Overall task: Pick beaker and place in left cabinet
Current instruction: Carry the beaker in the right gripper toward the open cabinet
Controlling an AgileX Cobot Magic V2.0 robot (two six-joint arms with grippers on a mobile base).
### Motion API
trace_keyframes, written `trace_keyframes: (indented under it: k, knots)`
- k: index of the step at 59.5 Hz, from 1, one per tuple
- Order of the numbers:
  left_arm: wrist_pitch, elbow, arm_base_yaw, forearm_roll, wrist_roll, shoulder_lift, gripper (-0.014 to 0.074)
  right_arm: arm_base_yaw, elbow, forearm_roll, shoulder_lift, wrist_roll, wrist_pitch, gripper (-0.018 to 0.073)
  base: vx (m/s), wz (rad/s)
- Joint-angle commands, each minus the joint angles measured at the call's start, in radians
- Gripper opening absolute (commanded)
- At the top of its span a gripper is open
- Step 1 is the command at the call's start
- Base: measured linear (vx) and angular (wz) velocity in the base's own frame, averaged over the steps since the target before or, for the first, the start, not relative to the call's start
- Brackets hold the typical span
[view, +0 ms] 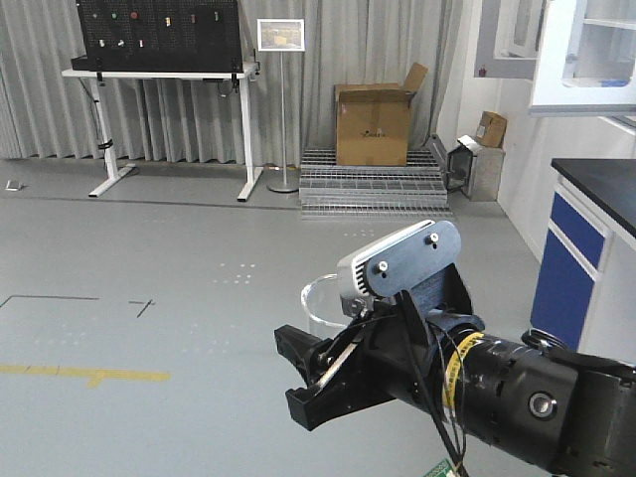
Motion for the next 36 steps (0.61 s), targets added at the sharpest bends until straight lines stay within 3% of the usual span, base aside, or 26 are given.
trace_keyframes:
  k: [1,36]
  knots:
    - [-0.075,0.016,-0.001,-0.003,-0.003,-0.019,0.0001,-0.003,-0.03,-0.01,-0.035,-0.005,-0.06,-0.0001,0.73,0.0]
    - [-0.075,0.016,-0.001,-0.003,-0.003,-0.019,0.0001,-0.002,-0.03,-0.01,-0.035,-0.005,-0.061,-0.0001,0.75,-0.03]
